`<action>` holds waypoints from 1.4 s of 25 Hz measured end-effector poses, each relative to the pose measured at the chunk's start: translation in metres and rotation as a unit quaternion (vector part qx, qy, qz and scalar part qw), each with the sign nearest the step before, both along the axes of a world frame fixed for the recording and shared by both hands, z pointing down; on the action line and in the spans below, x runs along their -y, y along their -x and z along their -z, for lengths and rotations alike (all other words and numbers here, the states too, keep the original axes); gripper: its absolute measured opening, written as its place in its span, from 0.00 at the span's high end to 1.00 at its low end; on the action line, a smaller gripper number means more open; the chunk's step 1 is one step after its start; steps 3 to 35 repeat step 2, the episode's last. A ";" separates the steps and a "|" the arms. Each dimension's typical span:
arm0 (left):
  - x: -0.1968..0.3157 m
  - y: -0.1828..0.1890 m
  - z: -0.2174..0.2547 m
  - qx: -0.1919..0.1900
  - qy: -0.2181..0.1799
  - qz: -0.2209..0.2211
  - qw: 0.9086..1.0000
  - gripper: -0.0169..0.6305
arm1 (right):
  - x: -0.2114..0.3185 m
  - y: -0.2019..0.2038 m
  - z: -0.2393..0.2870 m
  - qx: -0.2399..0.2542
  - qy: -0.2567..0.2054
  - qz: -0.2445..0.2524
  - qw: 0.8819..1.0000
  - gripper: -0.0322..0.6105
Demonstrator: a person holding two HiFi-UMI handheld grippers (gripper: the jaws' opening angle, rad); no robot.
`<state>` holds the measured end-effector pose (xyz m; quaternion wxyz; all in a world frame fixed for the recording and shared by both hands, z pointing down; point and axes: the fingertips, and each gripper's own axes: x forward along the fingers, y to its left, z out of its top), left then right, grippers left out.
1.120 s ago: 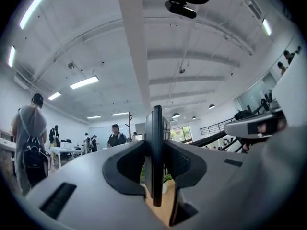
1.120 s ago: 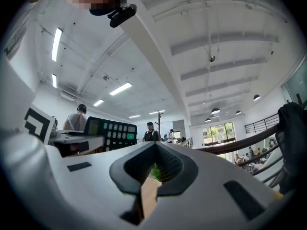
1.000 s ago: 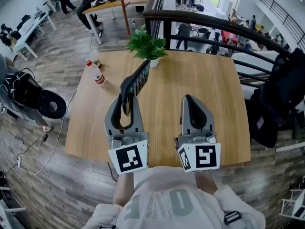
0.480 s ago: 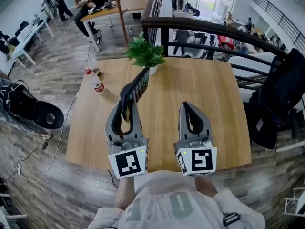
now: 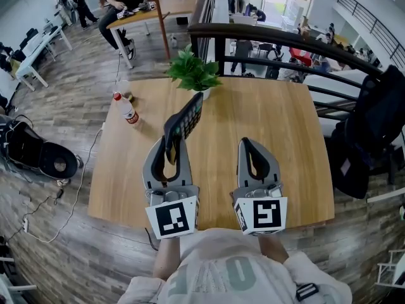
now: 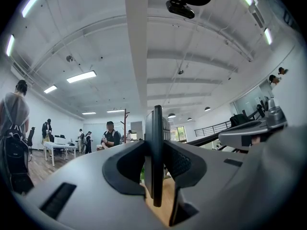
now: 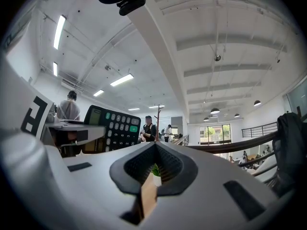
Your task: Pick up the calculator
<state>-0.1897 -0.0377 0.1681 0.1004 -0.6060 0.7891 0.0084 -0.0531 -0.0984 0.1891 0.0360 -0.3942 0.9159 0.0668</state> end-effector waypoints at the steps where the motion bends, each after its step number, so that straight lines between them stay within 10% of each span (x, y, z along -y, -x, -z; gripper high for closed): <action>1: 0.001 0.000 -0.002 0.001 0.000 -0.001 1.000 0.79 | 0.001 0.001 -0.002 -0.002 -0.002 0.001 1.000 0.93; 35: 0.003 0.000 -0.004 0.002 0.000 -0.002 1.000 0.79 | 0.002 0.002 -0.003 -0.004 -0.003 0.002 1.000 0.93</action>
